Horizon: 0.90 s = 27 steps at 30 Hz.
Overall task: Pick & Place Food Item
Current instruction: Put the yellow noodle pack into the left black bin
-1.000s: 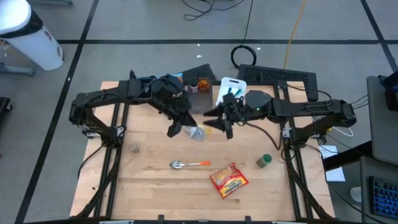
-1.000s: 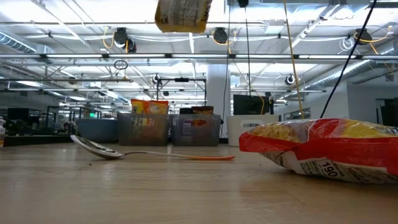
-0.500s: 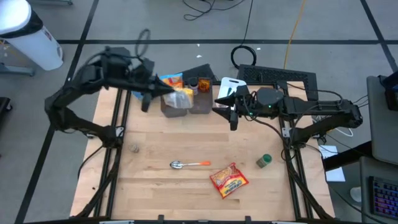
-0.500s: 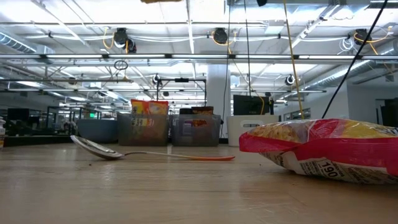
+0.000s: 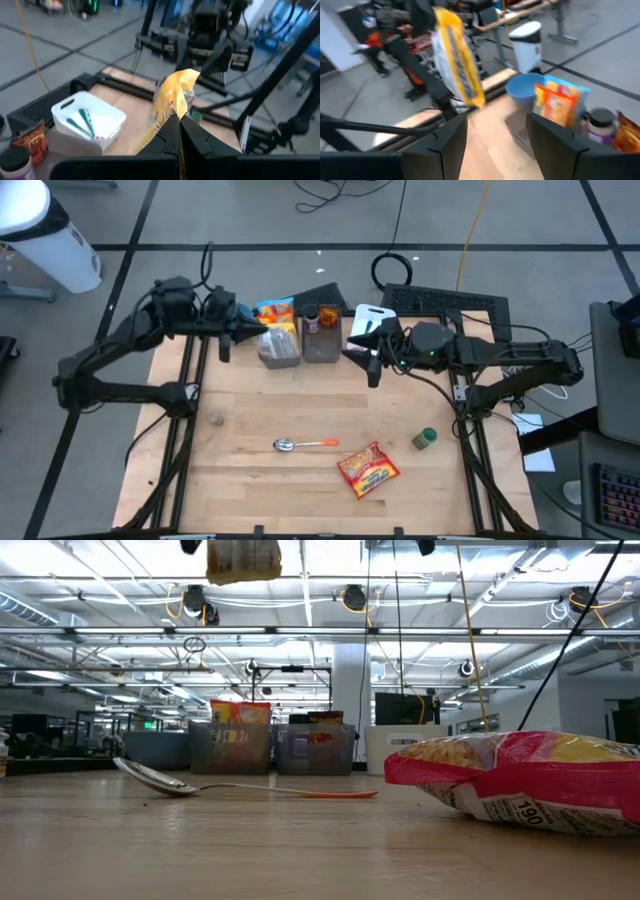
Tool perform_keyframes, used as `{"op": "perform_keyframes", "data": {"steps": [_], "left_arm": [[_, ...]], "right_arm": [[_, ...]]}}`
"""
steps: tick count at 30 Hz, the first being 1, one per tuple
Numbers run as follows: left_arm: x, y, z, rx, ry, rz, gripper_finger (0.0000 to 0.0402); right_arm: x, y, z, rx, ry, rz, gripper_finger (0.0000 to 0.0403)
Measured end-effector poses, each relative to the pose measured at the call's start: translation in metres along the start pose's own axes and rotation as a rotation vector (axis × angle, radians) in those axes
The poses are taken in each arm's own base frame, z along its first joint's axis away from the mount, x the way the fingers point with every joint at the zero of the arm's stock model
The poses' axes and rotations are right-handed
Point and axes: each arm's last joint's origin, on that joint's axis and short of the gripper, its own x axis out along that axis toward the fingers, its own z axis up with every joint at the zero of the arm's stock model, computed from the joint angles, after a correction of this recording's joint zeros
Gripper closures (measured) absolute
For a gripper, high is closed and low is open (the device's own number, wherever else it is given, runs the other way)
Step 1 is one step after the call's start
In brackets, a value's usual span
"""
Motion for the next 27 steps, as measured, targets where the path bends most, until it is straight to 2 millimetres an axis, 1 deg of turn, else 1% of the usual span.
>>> {"op": "perform_keyframes", "data": {"steps": [4, 6, 10, 14, 19, 22, 24, 27], "left_arm": [[-0.005, 0.009, -0.025, -0.039, -0.093, -0.004, 0.0401], [-0.008, 0.014, -0.037, -0.064, -0.121, 0.005, 0.0401], [-0.013, 0.021, -0.062, -0.1, -0.137, 0.079, 0.0401], [-0.017, 0.029, -0.084, -0.124, -0.097, 0.159, 0.0401], [-0.013, 0.039, -0.106, -0.118, -0.003, 0.19, 0.0401], [-0.008, 0.047, -0.119, -0.119, 0.047, 0.169, 0.0401], [-0.005, 0.053, -0.125, -0.123, 0.043, 0.142, 0.0401], [-0.003, 0.064, -0.131, -0.14, 0.02, 0.129, 0.0401]], "right_arm": [[0.004, -0.007, -0.015, 0.002, -0.001, -0.073, 0.0206], [0.007, -0.01, -0.023, 0.026, -0.018, -0.071, 0.0206], [0.013, -0.018, -0.042, 0.087, -0.083, -0.092, 0.0206], [0.016, -0.026, -0.06, 0.167, -0.182, -0.081, 0.0206], [0.016, -0.035, -0.083, 0.246, -0.251, -0.044, 0.0206], [0.015, -0.04, -0.095, 0.283, -0.259, -0.082, 0.0206], [0.014, -0.042, -0.101, 0.283, -0.251, -0.103, 0.0206], [0.013, -0.041, -0.106, 0.279, -0.249, -0.114, 0.0206]]}}
